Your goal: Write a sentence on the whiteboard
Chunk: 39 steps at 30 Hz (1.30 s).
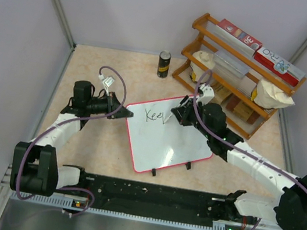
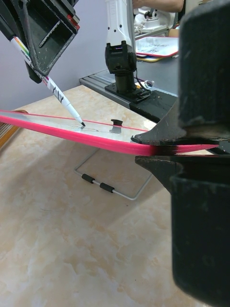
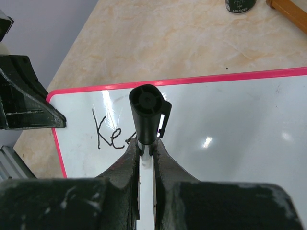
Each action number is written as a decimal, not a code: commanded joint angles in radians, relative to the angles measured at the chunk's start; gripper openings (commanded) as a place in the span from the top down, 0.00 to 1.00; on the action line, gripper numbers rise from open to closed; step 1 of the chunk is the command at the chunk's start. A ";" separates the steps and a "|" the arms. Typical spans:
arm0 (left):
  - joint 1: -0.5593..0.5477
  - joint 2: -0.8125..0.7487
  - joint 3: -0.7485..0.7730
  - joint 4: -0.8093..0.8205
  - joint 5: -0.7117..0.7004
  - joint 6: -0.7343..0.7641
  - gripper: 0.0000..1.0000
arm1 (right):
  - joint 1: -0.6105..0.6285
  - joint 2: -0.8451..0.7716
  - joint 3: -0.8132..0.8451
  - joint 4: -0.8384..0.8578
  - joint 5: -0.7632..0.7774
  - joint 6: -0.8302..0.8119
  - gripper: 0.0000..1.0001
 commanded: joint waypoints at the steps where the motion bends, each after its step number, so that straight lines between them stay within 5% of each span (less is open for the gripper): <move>1: -0.017 0.006 -0.004 -0.045 -0.108 0.117 1.00 | -0.008 -0.037 0.010 -0.002 0.010 -0.011 1.00; 39: -0.017 0.000 -0.004 -0.049 -0.111 0.120 1.00 | -0.056 0.052 0.098 0.056 0.032 0.063 1.00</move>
